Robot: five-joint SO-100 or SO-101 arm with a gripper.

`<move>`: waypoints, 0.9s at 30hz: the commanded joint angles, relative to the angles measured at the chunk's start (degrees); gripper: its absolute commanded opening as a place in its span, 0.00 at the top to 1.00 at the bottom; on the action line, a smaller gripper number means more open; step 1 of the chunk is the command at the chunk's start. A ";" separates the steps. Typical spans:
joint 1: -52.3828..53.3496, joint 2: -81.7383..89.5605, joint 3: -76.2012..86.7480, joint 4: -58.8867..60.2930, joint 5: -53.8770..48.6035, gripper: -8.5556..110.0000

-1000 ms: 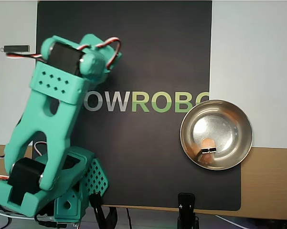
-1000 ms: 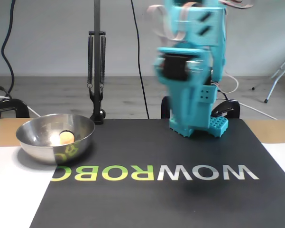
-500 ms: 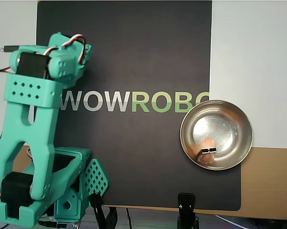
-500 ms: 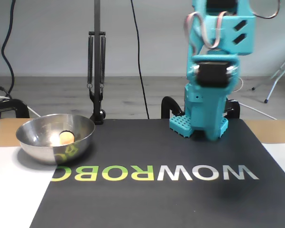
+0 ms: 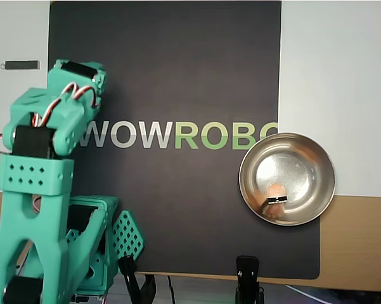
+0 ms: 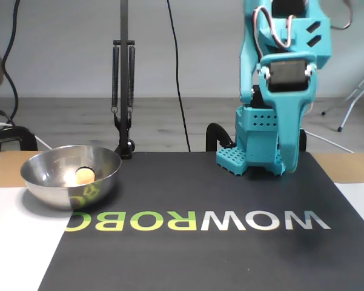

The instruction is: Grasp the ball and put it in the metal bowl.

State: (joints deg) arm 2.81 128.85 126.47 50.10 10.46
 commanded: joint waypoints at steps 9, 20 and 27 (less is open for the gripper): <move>-2.46 26.89 21.53 -9.40 0.00 0.93; -2.29 50.36 37.09 -10.46 -0.18 0.93; -1.93 63.46 45.18 -10.46 -0.18 0.93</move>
State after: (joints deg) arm 0.70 188.35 170.24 40.34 10.46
